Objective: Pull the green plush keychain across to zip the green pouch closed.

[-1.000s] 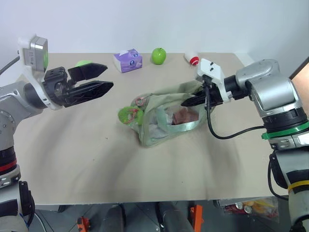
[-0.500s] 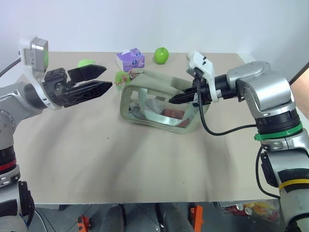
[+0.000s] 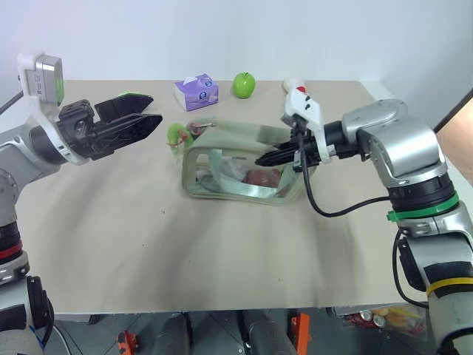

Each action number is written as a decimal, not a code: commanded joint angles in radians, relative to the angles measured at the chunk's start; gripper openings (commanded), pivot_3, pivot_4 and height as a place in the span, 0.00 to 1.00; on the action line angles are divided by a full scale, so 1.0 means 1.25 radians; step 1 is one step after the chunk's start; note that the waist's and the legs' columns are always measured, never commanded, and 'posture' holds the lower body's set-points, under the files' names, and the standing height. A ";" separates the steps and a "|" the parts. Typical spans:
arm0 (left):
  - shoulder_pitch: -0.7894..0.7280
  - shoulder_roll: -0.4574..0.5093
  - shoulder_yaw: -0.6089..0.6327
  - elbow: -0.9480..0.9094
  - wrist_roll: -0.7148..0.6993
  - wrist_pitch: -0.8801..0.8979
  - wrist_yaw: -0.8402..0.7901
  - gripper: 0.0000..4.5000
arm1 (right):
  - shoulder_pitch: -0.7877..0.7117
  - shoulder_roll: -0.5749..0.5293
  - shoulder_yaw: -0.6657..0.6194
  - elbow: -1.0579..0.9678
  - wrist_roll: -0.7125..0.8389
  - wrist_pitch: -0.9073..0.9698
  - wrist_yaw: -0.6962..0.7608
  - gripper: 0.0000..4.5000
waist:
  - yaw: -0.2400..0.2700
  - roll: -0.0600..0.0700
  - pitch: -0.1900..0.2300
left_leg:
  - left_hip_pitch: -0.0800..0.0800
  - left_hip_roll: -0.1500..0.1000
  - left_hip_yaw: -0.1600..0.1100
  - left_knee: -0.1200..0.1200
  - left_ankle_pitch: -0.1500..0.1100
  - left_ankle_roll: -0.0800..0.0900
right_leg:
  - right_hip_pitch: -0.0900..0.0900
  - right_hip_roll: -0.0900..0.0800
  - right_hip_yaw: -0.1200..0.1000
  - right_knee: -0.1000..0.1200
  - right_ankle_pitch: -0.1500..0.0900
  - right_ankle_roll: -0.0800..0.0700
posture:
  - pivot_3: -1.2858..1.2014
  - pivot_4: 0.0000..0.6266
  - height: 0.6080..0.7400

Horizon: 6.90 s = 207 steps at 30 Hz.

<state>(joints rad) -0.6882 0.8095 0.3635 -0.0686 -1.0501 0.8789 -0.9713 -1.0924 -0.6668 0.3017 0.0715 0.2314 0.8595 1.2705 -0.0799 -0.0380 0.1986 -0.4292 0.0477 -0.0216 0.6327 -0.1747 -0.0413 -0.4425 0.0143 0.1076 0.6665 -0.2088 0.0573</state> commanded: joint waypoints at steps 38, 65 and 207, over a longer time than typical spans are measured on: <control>0.074 0.137 -0.084 0.130 0.222 -0.069 -0.196 1.00 | 0.127 -0.236 -0.171 0.124 0.024 -0.346 0.142 0.75 | -0.002 0.002 0.001 | 0.001 0.000 0.002 -0.001 -0.001 0.000 | -0.001 -0.001 0.000 0.000 -0.003 -0.003 | 0.52 0.24 1.00; -0.040 -0.030 -0.141 0.388 0.418 -0.204 0.026 1.00 | 0.139 -0.133 -0.154 0.178 -0.004 -0.381 0.100 0.01 | 0.002 0.002 0.001 | 0.000 -0.001 0.001 0.001 -0.001 0.000 | 0.001 -0.001 0.000 0.000 0.000 0.001 | 0.52 0.24 1.00; -0.552 -0.251 -0.452 0.522 0.716 -0.507 -0.292 0.84 | 0.217 -0.095 -0.174 0.098 0.013 -0.338 0.016 0.00 | -0.020 0.003 0.002 | 0.003 -0.001 0.001 0.002 0.000 0.001 | 0.001 0.002 0.005 0.004 0.002 0.003 | 0.52 0.24 1.00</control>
<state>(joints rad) -1.3256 0.4783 -0.2124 0.5940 -0.1567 0.2689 -1.3107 -0.8264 -0.7779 0.1019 0.2318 0.2339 0.4276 1.2968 -0.1049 -0.0343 0.2006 -0.4252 0.0465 -0.0202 0.6349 -0.1747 -0.0403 -0.4412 0.0174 0.1137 0.6718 -0.2062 0.0608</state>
